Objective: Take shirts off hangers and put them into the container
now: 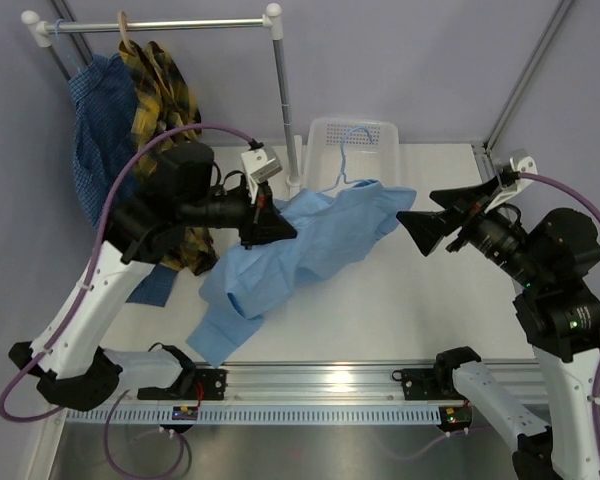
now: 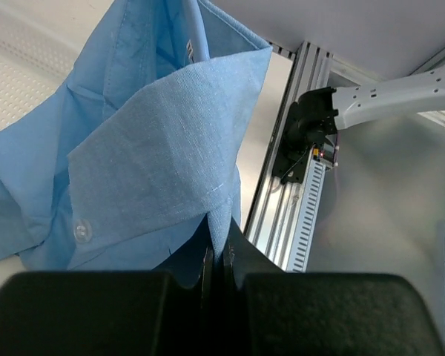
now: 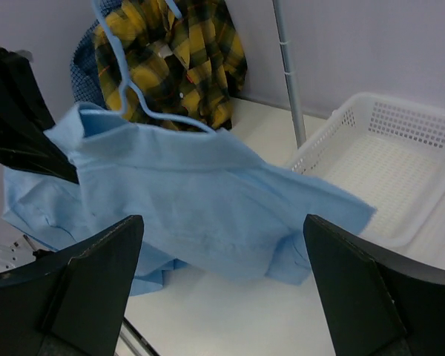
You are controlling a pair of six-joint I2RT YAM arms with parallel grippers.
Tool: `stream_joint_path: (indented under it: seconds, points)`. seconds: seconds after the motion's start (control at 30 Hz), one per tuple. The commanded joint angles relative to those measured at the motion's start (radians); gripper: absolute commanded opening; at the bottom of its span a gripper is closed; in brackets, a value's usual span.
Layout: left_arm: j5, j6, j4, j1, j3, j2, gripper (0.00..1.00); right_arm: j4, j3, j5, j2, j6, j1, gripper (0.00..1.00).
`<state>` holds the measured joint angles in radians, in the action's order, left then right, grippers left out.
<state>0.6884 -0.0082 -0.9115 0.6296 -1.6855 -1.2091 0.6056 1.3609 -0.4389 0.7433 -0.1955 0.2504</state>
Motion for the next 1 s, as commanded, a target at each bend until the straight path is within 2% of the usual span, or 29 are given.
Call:
stream_joint_path:
  seconds: [0.0, 0.13, 0.27, 0.4, 0.5, 0.87, 0.97]
  points:
    - [-0.136, -0.054, 0.108, 0.073, -0.066, -0.039, 0.0, -0.113, 0.06, -0.083, 0.053, -0.005, 0.01, 0.99]
    - [-0.164, -0.09, 0.203, 0.137, -0.046, -0.072, 0.0, -0.159, 0.069, -0.073, 0.097, -0.021, 0.01, 0.94]
    - [-0.184, -0.102, 0.217, 0.194, -0.059, -0.122, 0.0, -0.216, 0.078, -0.116, 0.137, -0.048, 0.01, 0.89]
    - [-0.185, -0.102, 0.227, 0.249, -0.077, -0.164, 0.0, -0.201, 0.098, -0.119, 0.18, -0.047, 0.012, 0.84]
    - [-0.208, -0.101, 0.227, 0.26, -0.083, -0.184, 0.0, -0.196, 0.098, -0.118, 0.188, -0.059, 0.012, 0.81]
    - [-0.219, -0.079, 0.226, 0.277, -0.114, -0.213, 0.0, -0.155, 0.079, -0.127, 0.226, -0.105, 0.027, 0.57]
    - [-0.216, -0.078, 0.226, 0.286, -0.121, -0.222, 0.0, -0.153, 0.073, -0.123, 0.234, -0.114, 0.035, 0.57]
